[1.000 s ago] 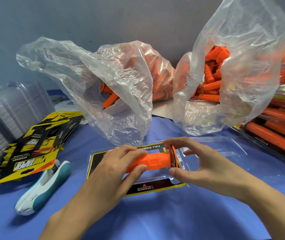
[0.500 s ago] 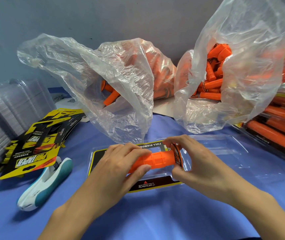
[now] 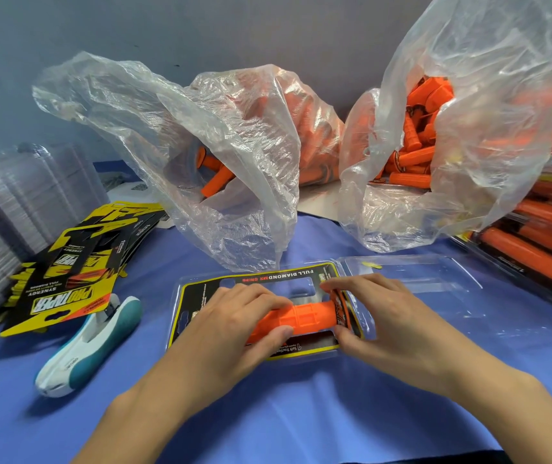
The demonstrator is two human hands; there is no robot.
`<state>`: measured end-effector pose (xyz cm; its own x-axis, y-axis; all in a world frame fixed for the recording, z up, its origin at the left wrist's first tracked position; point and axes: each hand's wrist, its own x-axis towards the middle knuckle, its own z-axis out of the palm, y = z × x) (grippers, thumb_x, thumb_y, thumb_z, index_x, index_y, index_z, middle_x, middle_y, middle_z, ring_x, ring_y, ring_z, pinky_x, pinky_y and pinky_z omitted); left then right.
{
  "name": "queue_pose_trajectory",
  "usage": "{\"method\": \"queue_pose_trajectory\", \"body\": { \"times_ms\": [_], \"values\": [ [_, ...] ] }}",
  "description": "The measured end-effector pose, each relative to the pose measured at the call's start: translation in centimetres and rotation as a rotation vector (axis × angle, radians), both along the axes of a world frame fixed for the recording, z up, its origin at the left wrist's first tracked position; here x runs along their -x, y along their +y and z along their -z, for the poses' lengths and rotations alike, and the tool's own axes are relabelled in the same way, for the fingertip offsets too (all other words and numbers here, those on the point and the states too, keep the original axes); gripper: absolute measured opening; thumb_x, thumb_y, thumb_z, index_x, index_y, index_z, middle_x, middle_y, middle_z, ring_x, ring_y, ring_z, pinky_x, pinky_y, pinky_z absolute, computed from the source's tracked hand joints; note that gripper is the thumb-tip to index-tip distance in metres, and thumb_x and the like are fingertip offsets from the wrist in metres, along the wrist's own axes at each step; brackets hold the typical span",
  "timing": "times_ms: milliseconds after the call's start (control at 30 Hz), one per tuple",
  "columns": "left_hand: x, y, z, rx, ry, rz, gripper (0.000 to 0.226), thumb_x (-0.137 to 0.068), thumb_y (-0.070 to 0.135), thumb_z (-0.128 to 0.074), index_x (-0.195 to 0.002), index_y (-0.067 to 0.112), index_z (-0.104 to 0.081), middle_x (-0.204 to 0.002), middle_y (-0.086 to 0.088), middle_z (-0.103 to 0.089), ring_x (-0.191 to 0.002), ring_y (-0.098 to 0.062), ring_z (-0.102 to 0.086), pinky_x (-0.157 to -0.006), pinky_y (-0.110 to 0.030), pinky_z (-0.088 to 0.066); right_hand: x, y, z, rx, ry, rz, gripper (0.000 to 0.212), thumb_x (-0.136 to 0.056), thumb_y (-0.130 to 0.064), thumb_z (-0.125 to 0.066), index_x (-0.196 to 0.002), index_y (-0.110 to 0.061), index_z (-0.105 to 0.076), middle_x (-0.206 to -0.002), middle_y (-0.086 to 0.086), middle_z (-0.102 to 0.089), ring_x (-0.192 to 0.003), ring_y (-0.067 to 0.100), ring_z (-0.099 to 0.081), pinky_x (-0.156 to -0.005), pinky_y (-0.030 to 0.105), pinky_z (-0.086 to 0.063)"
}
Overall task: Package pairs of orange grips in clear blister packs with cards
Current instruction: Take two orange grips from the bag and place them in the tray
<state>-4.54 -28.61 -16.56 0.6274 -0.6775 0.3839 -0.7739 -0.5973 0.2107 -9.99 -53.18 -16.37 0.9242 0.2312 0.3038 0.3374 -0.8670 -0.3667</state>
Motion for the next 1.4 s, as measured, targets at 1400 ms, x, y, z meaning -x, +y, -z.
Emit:
{"method": "queue_pose_trajectory", "body": {
  "times_ms": [1400],
  "values": [
    [0.0,0.7,1.6,0.190,0.235,0.019,0.030,-0.094,0.058,-0.042,-0.117,0.042,-0.052,-0.111,0.019,-0.061,-0.099,-0.011,-0.059,-0.082,-0.020,-0.041,2.3,1.4,0.5,-0.419,-0.043,0.117,0.020,-0.075,-0.047,-0.077,-0.089,-0.034,-0.071,-0.141,-0.020,-0.047,-0.143,-0.002,-0.019,-0.114,0.028,-0.024]
  ]
}}
